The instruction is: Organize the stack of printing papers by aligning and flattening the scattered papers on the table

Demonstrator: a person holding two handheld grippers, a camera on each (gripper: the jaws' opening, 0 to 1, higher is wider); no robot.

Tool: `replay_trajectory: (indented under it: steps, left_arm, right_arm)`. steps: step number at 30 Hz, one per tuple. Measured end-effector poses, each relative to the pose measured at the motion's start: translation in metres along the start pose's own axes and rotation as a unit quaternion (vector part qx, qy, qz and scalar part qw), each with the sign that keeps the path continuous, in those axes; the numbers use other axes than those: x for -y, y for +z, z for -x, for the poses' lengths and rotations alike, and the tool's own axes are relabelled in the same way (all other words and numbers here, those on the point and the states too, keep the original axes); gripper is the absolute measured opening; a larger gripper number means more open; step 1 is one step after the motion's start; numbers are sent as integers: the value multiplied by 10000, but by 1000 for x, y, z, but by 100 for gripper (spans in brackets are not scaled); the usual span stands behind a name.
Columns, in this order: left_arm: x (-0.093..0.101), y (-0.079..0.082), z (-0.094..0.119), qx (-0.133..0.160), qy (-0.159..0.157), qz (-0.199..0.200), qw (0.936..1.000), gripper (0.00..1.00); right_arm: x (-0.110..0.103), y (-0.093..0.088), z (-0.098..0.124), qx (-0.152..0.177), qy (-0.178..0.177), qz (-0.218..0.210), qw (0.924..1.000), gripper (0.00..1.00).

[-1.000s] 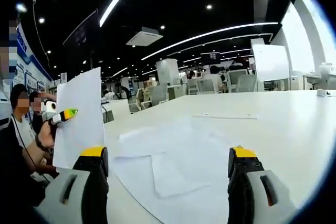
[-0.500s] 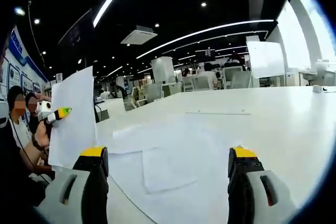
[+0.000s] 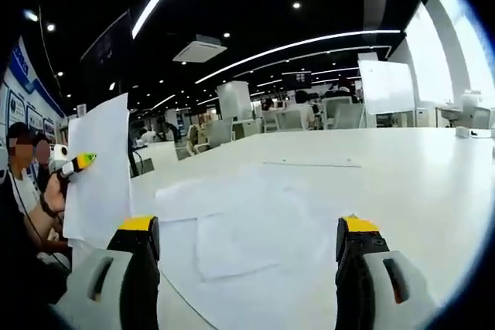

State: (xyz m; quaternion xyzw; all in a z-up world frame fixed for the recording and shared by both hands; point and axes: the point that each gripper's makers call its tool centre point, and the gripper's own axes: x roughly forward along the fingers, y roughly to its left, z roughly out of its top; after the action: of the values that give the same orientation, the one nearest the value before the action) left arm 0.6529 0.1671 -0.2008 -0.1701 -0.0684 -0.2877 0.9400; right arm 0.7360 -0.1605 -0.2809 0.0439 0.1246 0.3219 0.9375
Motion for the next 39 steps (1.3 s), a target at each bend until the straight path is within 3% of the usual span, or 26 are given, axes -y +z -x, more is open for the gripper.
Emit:
replay_trajectory:
  steps: [12, 22, 31, 39]
  left_arm:
    - [-1, 4, 3, 53, 26, -53, 10000, 6]
    - [-3, 2, 3, 51, 49, -64, 10000, 6]
    - [-7, -4, 0, -21, 44, -12, 10000, 6]
    - [-6, -6, -2, -49, 0, 14, 10000, 6]
  right_arm:
    - [5, -3, -5, -15, -83, 55, 9999, 90]
    - [11, -21, -12, -245, -118, 2, 9996, 90]
    - [-9, -43, -5, -452, -139, 195, 9987, 90]
    - [4, -37, -25, -507, -258, 312, 9979, 90]
